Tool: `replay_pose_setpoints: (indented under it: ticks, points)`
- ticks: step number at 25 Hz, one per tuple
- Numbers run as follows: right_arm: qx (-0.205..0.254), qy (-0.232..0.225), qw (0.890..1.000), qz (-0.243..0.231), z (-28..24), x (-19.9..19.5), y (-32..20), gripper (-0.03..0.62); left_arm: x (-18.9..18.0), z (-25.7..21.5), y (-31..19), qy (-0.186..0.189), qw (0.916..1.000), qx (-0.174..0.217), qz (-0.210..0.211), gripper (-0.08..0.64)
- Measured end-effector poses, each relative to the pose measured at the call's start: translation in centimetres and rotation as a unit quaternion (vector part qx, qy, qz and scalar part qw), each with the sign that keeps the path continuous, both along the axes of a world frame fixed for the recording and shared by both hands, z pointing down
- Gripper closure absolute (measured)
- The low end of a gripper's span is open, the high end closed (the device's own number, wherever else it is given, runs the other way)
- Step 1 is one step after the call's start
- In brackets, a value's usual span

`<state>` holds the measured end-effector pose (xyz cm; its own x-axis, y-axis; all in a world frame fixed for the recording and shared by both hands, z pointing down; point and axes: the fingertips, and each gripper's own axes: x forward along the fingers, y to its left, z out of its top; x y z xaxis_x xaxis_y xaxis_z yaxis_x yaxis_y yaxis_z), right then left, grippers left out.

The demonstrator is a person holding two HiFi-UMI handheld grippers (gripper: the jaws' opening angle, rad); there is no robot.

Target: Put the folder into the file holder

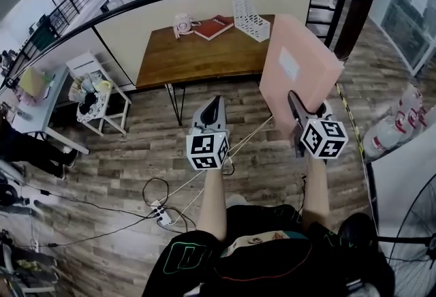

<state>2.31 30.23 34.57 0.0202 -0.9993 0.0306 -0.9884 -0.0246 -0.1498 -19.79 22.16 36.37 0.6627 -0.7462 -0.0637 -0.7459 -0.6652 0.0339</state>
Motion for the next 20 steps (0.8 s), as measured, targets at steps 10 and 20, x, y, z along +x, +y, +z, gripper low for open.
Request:
replay_pose_setpoints:
  ticks: [10,20]
  points:
    - [0.005,-0.006,1.0,-0.007,0.7,1.9,-2.9,0.316,1.5,0.2,-3.0,-0.008,0.9999,0.007,-0.005,0.563]
    - [-0.028,-0.007,1.0,0.011,3.9,5.5,-12.7,0.318,5.9,4.1,-13.6,-0.006,0.9994,-0.028,0.019,0.563]
